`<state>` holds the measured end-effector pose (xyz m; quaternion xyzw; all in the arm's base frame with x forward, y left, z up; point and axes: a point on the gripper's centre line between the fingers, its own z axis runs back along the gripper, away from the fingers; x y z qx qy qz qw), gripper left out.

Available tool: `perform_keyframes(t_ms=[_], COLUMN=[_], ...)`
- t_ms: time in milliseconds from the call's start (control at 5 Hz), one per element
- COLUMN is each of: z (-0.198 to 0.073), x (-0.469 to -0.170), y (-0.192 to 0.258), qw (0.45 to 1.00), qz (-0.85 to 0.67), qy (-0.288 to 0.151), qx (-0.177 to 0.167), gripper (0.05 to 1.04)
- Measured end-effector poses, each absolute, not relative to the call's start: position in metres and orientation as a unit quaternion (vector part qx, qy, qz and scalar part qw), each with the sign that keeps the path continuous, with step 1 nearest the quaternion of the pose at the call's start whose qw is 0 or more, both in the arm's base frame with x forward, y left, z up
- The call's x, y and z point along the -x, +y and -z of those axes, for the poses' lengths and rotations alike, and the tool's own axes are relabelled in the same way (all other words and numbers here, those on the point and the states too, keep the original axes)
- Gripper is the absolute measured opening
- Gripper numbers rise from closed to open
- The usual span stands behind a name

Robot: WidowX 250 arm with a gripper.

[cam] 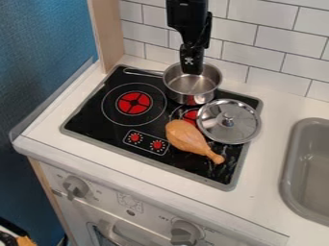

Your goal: Put the chicken drumstick inside the silver pot

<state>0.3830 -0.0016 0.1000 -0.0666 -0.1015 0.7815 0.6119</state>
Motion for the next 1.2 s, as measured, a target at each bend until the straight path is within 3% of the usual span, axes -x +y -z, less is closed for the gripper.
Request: perform_keyframes(t_ms=[200, 800, 1200], z=[-0.085, -0.091, -0.092], x=[-0.381, -0.369, -0.323], y=[-0.001, -0.007, -0.052], qw=[0.612, 0.609, 0.673], qz=[-0.784, -0.788, -0.736], qy=[-0.088, -0.079, -0.060], qx=[0.050, 0.052, 0.027], gripper=[1.001, 1.001, 1.001])
